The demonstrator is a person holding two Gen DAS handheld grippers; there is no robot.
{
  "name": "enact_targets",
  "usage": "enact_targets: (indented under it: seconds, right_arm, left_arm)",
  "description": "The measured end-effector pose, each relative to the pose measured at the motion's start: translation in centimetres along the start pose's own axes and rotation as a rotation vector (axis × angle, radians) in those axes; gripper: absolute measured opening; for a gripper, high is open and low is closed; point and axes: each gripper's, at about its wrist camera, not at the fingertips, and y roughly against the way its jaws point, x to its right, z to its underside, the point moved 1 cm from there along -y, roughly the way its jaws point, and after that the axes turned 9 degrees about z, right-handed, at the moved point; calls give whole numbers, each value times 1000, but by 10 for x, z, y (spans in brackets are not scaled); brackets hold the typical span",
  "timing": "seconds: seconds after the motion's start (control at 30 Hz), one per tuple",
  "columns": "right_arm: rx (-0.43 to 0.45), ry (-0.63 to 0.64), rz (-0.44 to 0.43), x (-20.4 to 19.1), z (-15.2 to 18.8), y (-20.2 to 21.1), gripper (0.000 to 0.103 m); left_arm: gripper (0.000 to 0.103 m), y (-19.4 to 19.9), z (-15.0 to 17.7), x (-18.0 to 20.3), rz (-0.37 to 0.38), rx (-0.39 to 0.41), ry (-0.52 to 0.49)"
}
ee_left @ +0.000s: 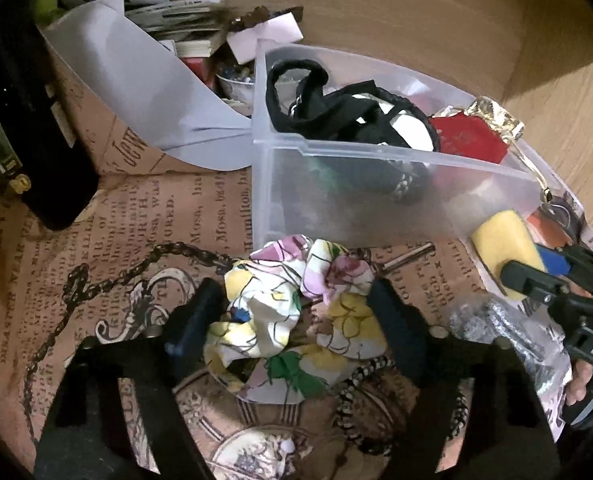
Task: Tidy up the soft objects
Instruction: 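Grasp the floral cloth scrunchie with the left gripper while the right gripper grasps the yellow sponge, then carry the scrunchie and sponge over the box and open both grippers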
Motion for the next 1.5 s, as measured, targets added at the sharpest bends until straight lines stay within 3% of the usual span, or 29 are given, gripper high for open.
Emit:
enact_targets:
  seconds: [0.17, 0.33, 0.5, 0.9, 1.17, 1.5]
  right_arm:
    - [36, -6, -14, 1, 1, 8, 28]
    - [77, -9, -11, 1, 1, 22, 28]
    - [127, -18, -4, 4, -3, 41, 28]
    - [285, -25, 6, 3, -32, 82, 28]
    - [354, 11, -1, -5, -63, 84, 28]
    - [312, 49, -6, -15, -91, 45, 28]
  left_arm:
    - [39, 16, 13, -4, 19, 16, 14]
    - [27, 34, 31, 3, 30, 33, 15]
    - [25, 64, 38, 14, 40, 84, 11]
    - [24, 122, -3, 33, 72, 269, -47]
    - [25, 116, -49, 42, 76, 345, -86]
    - [25, 77, -86, 45, 78, 302, -101]
